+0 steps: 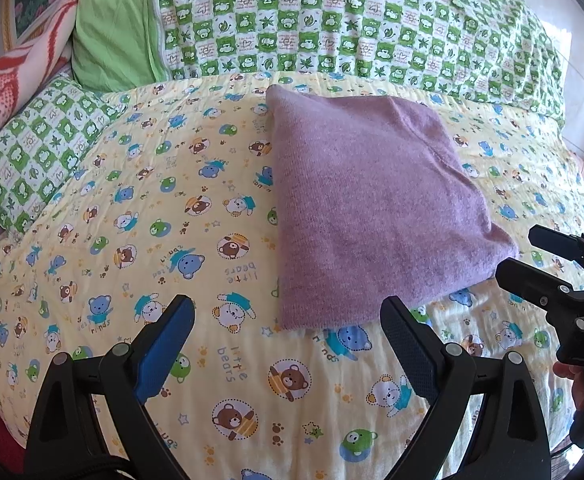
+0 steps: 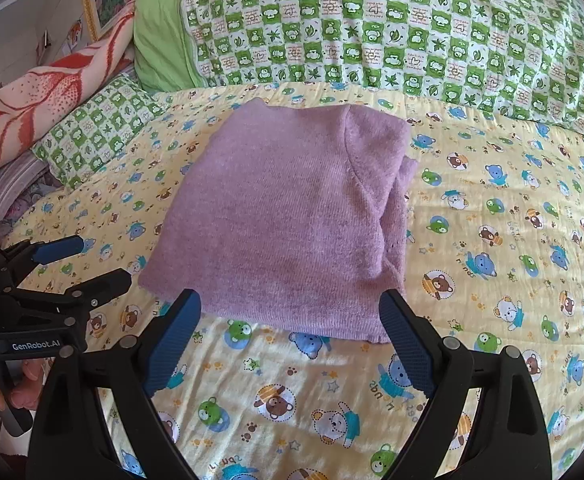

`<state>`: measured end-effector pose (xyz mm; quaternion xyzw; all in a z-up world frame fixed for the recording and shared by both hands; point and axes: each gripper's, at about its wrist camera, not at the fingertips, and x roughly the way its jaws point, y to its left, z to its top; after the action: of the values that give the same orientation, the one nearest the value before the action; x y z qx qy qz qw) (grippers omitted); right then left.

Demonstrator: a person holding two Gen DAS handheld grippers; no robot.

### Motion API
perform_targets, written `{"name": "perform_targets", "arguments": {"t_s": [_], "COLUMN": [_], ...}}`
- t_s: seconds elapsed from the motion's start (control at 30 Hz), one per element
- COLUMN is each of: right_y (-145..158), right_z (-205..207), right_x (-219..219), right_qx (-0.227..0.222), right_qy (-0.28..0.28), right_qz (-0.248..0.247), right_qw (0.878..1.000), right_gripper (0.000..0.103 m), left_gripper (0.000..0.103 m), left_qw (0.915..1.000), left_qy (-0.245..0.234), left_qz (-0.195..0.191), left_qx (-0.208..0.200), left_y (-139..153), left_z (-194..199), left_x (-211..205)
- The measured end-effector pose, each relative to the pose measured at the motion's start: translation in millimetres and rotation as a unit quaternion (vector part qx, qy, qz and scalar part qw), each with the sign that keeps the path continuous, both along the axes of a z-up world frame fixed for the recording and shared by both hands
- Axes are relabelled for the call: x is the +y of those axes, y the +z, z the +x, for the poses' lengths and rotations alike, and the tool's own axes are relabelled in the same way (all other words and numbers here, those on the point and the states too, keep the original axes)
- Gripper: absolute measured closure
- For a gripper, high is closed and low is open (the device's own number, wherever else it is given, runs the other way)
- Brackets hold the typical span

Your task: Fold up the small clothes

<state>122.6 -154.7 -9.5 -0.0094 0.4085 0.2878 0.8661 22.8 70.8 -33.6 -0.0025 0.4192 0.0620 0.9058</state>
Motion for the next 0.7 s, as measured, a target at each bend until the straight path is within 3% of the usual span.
{"name": "perform_targets", "arguments": {"t_s": [0.7], "right_y": [6.5], "right_z": [3.9], "right_x": [-1.9], "right_qx": [-0.004], "right_qy": [-0.003], "right_qz": [0.008], "right_qw": [1.0], "right_gripper": [0.012], "left_gripper": [0.008], "left_qw": [1.0], "left_qy": [-0.002], "left_qz": [0.004], "left_qx": [0.0], "left_y": [5.0], "left_z": [7.0], "left_x": [-4.9]}}
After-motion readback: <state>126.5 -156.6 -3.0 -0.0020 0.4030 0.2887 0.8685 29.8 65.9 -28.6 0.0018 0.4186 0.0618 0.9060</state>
